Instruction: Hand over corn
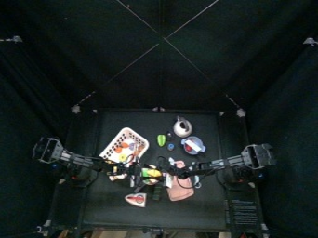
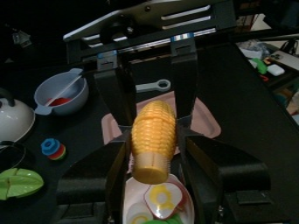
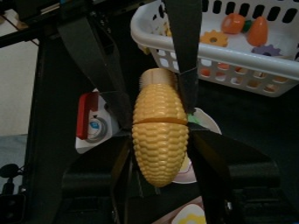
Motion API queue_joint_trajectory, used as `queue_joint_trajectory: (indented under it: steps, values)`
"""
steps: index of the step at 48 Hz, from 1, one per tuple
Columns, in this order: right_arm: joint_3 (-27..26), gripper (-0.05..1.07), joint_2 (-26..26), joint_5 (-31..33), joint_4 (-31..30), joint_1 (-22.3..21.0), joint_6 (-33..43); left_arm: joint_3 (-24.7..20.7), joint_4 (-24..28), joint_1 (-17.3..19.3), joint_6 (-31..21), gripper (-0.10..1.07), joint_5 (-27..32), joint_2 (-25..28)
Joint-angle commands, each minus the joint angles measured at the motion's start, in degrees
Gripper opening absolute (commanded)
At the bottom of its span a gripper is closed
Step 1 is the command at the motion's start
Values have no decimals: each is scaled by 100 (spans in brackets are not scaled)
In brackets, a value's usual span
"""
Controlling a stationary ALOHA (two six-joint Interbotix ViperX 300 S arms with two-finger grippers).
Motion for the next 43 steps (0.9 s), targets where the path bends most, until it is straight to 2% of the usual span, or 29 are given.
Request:
queue_joint_trajectory:
  steps: [1,13,31,38,43]
  values:
    - [-44,60,-88,-18,53,-26,0,-97,9,0,0,82,-53,-26]
    - [88,59,-132,-18,290,-26,0,-88,0,0,-9,93,-220,-35]
    - [299,59,-264,-9,606,-9,35,-62,-18,0,-9,94,-325,-44]
    - [334,59,-264,-18,984,35,44,0,-123,0,-9,94,-360,-97]
    - [352,59,-299,-18,1494,114,44,44,-334,9,-9,94,-360,-132]
